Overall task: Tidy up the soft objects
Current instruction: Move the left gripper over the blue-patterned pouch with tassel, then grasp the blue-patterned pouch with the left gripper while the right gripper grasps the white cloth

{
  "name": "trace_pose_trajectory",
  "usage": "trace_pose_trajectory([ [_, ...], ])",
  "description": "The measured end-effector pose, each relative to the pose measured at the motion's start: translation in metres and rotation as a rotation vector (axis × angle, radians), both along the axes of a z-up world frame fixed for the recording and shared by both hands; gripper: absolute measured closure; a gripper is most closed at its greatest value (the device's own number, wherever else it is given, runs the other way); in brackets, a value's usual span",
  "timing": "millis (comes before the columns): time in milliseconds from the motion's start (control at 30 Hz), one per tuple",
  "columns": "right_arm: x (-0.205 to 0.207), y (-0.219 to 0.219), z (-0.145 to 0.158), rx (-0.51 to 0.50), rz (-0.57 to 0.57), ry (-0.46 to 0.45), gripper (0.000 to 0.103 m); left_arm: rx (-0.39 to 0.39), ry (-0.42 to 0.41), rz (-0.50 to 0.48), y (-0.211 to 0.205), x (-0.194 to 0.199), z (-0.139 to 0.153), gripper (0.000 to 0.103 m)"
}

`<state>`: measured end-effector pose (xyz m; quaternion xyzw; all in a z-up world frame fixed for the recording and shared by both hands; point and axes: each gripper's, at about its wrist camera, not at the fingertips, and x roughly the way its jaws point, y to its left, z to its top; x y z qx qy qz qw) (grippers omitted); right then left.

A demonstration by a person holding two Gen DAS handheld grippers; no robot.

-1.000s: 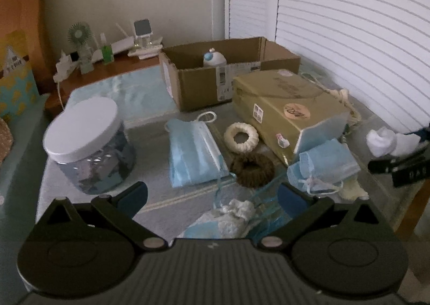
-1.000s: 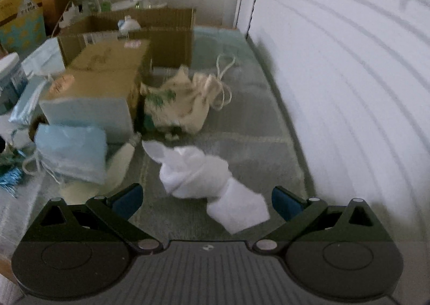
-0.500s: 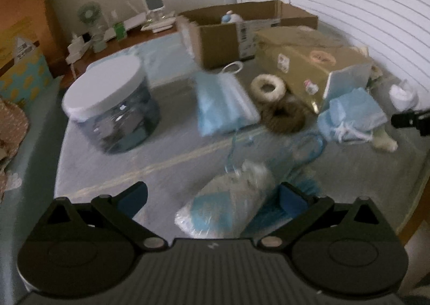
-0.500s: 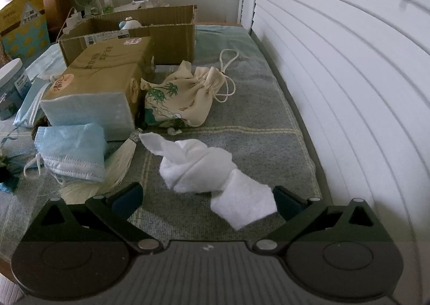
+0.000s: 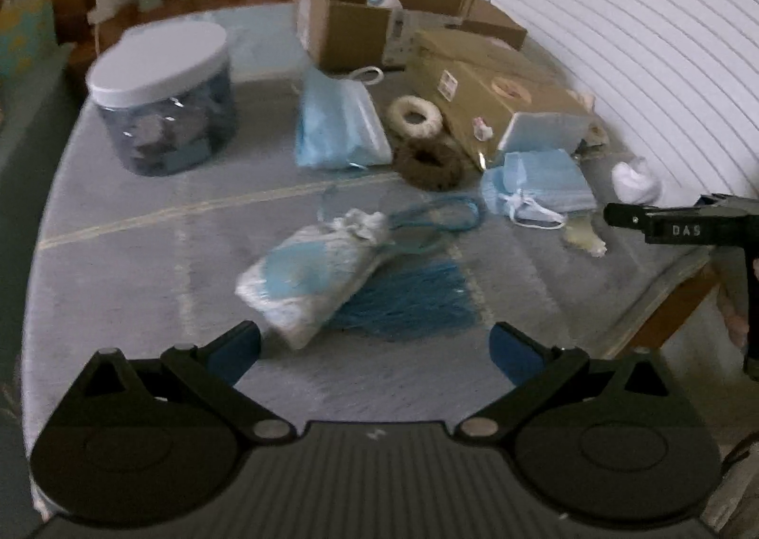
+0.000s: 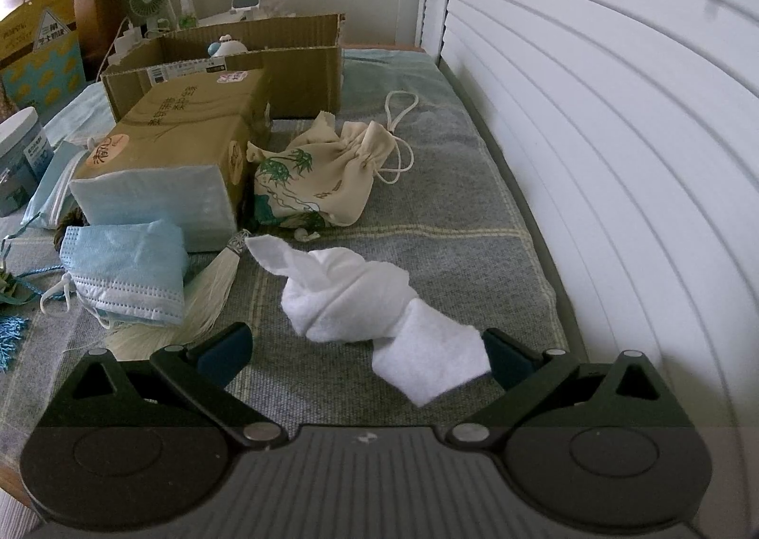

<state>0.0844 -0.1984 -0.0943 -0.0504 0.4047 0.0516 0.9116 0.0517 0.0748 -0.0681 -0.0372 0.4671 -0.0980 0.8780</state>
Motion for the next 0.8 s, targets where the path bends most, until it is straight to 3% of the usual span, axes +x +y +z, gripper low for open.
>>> trace_pose_trajectory([
  [200,-0.002,-0.001,0.0,0.002,0.011,-0.011,0.0,-0.008,-0.027,0.004,-0.003,0.024,-0.001,0.001],
  [400,-0.004,-0.001,-0.001,0.003,0.012,-0.02,0.0,0.053,-0.055,0.028,-0.008,0.042,-0.005,0.002],
  [567,-0.004,-0.001,-0.002,0.004,0.015,-0.026,0.0,0.109,-0.06,0.079,-0.01,0.037,-0.006,0.009],
  [667,-0.004,-0.001,-0.002,0.005,0.019,-0.03,0.0,0.085,-0.066,0.115,-0.007,0.034,-0.004,0.013],
  [800,0.001,0.001,-0.001,0.002,0.014,-0.021,0.0,0.102,-0.079,0.136,-0.009,0.037,-0.002,0.029],
])
